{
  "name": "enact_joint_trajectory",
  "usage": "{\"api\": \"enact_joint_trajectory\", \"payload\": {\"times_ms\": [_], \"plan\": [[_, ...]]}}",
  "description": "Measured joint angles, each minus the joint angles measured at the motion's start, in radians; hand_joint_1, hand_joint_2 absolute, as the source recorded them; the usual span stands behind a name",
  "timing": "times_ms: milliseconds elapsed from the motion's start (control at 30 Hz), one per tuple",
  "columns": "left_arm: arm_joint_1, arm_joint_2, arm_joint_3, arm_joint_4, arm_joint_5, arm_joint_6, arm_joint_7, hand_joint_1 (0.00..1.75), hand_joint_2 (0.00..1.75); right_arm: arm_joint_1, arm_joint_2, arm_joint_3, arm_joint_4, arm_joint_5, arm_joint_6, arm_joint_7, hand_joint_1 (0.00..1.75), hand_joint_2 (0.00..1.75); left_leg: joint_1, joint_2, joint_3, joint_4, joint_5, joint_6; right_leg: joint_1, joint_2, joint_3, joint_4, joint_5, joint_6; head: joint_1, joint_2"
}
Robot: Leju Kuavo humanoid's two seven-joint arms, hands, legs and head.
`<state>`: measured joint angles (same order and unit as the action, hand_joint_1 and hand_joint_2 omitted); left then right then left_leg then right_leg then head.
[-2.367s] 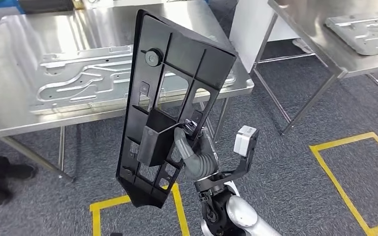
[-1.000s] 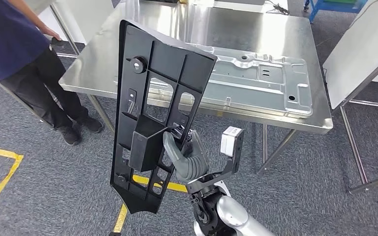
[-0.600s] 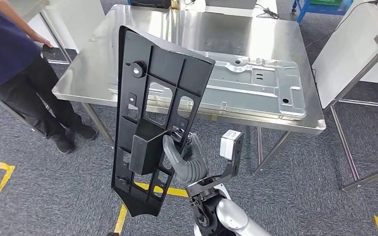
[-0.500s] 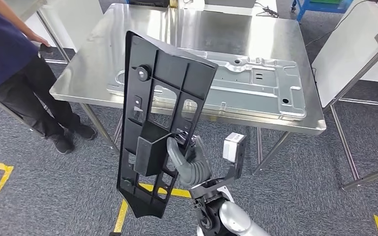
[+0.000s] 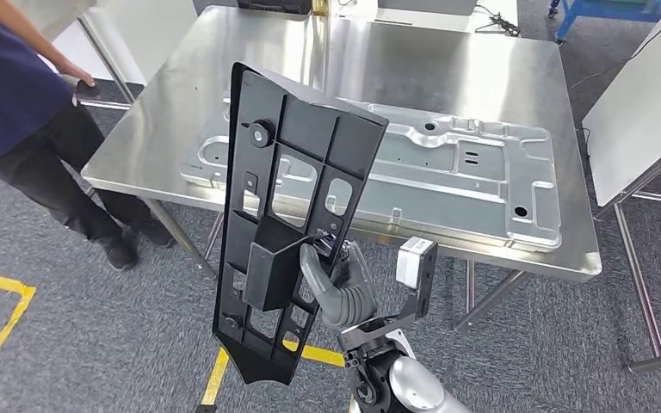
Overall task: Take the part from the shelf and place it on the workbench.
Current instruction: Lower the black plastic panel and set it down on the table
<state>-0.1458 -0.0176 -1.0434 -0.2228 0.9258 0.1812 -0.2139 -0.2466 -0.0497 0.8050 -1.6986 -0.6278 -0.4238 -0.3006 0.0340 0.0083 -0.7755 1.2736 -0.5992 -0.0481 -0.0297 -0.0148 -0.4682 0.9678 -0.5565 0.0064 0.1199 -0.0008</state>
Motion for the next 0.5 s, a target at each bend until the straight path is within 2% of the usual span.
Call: {"api": "enact_joint_trajectory", "payload": {"times_ms": [33,67,100,133,167,200,267,300,333,367,400,433,467,500], "plan": [[0.001,0.001,0.001,0.0,0.0,0.0,0.0,0.0,1.75,0.0,0.0,0.0,0.0,0.0,-0.001,0.0,1.75,1.75,-0.004,0.001,-0.005,-0.04,0.01,0.007,0.0,0.001,0.022,-0.001,-0.016,0.001,-0.004,0.0],[0.002,0.002,0.002,0.0,0.0,0.0,0.0,0.0,1.75,0.0,0.0,0.0,0.0,0.0,-0.001,0.0,1.75,1.75,-0.01,0.005,-0.002,-0.099,0.054,0.016,0.0,0.001,0.045,-0.003,-0.034,0.004,-0.01,0.0],[0.004,0.003,0.003,0.0,0.0,0.0,0.0,0.0,1.75,0.001,0.0,0.0,0.0,0.0,-0.002,0.0,1.75,1.75,-0.018,0.009,0.002,-0.163,0.13,0.026,0.001,0.001,0.067,-0.003,-0.053,0.008,-0.019,0.0],[0.005,0.005,0.003,0.0,0.0,-0.001,0.001,0.0,1.75,0.002,0.0,0.0,0.001,-0.001,-0.002,0.0,1.75,1.75,-0.024,0.012,0.007,-0.207,0.193,0.035,0.002,0.001,0.083,-0.007,-0.069,0.015,-0.029,0.0],[0.007,0.006,0.003,0.0,-0.001,-0.001,0.002,0.0,1.75,0.003,-0.001,0.0,0.001,-0.002,-0.003,0.001,1.75,1.75,-0.03,0.013,0.011,-0.234,0.243,0.043,0.002,0.001,0.097,-0.015,-0.081,0.022,-0.038,0.0],[0.007,0.007,0.003,0.0,-0.002,-0.001,0.004,0.0,1.75,0.003,-0.001,0.0,0.001,-0.002,-0.003,0.002,1.75,1.75,-0.034,0.011,0.014,-0.241,0.26,0.051,0.002,0.0,0.109,-0.021,-0.086,0.03,-0.044,0.0],[0.006,0.009,0.004,0.0,-0.006,-0.001,0.005,0.0,1.75,-0.003,0.0,0.0,-0.001,-0.002,-0.005,0.004,1.75,1.75,-0.034,0.005,0.029,-0.241,0.24,0.064,0.001,0.0,0.107,-0.001,-0.066,0.043,-0.046,0.0],[0.006,0.009,0.004,0.0,-0.008,-0.001,0.006,0.0,1.75,-0.006,0.0,0.0,-0.002,-0.002,-0.005,0.004,1.75,1.75,-0.033,0.003,0.043,-0.247,0.231,0.07,0.001,0.002,0.086,0.046,-0.048,0.043,-0.045,0.0],[0.006,0.01,0.004,0.0,-0.01,0.0,0.007,0.0,1.75,-0.007,0.0,0.0,-0.001,-0.002,-0.005,0.004,1.75,1.75,-0.032,0.001,0.06,-0.254,0.223,0.076,0.003,0.005,0.05,0.112,-0.038,0.039,-0.04,0.0],[0.006,0.009,0.004,0.0,-0.012,-0.001,0.008,0.0,1.75,-0.007,-0.002,0.0,0.0,-0.002,-0.005,0.004,1.75,1.75,-0.032,-0.002,0.077,-0.26,0.213,0.08,0.006,0.008,0.009,0.182,-0.046,0.033,-0.033,0.0],[0.006,0.008,0.004,0.0,-0.013,-0.001,0.009,0.0,1.75,-0.006,-0.004,0.0,0.003,-0.002,-0.005,0.004,1.75,1.75,-0.034,-0.005,0.094,-0.263,0.201,0.084,0.011,0.01,-0.033,0.239,-0.077,0.028,-0.027,0.0],[0.006,0.007,0.004,0.0,-0.014,-0.001,0.011,0.0,1.75,-0.004,-0.006,0.0,0.005,-0.002,-0.005,0.004,1.75,1.75,-0.037,-0.009,0.11,-0.265,0.189,0.086,0.016,0.011,-0.067,0.272,-0.124,0.026,-0.021,0.0],[0.006,0.006,0.004,0.0,-0.014,-0.001,0.013,0.0,1.75,-0.003,-0.008,0.0,0.006,-0.002,-0.005,0.005,1.75,1.75,-0.04,-0.014,0.126,-0.265,0.177,0.088,0.02,0.012,-0.092,0.282,-0.167,0.027,-0.018,0.0],[0.006,0.006,0.004,0.0,-0.015,-0.002,0.014,0.0,1.75,-0.003,-0.01,0.0,0.007,-0.002,-0.005,0.005,1.75,1.75,-0.044,-0.02,0.142,-0.265,0.166,0.09,0.023,0.013,-0.108,0.27,-0.188,0.027,-0.016,0.0]]}}
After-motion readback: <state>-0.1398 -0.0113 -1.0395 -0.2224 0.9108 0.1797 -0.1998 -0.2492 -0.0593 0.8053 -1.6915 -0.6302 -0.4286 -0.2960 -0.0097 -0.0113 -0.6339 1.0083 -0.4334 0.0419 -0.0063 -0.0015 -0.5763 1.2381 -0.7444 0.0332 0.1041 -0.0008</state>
